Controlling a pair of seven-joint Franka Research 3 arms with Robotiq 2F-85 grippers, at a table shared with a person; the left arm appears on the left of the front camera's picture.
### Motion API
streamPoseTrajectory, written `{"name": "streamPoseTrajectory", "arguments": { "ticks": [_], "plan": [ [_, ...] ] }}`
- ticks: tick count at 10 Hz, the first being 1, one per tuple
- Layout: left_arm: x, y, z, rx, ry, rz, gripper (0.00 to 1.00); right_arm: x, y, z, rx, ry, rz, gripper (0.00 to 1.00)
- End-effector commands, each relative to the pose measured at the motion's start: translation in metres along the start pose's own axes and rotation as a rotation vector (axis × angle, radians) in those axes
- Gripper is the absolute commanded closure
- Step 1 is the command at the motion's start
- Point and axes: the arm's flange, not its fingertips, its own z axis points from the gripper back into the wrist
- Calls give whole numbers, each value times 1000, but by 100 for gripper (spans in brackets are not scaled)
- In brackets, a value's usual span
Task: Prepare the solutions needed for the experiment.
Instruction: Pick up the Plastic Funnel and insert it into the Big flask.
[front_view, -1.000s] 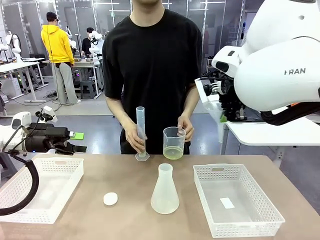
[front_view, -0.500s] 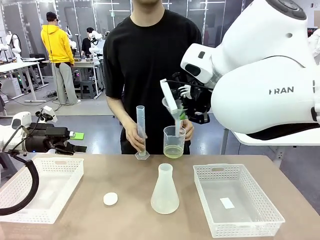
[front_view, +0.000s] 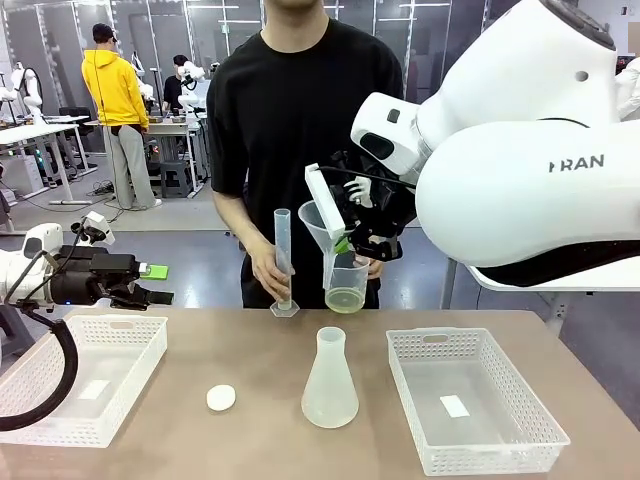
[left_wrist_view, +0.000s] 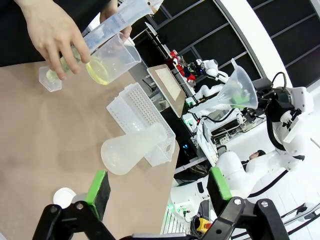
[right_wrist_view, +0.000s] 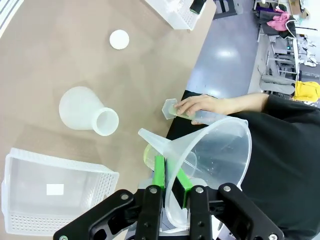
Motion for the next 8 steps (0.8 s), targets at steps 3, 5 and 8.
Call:
{"name": "streamPoseTrajectory", "arguments": {
  "ticks": [3,5,8],
  "plan": [
    [2,0,-2,14,-4,-21,0,-8,14,-9,28,-25,27,93],
    [2,0,-2,14,-4,-21,0,-9,21,-17,39,-25,21,93],
    [2,0,-2,14,-4,-21,0,-11,35,-30,47,-36,1,93]
  ]
}}
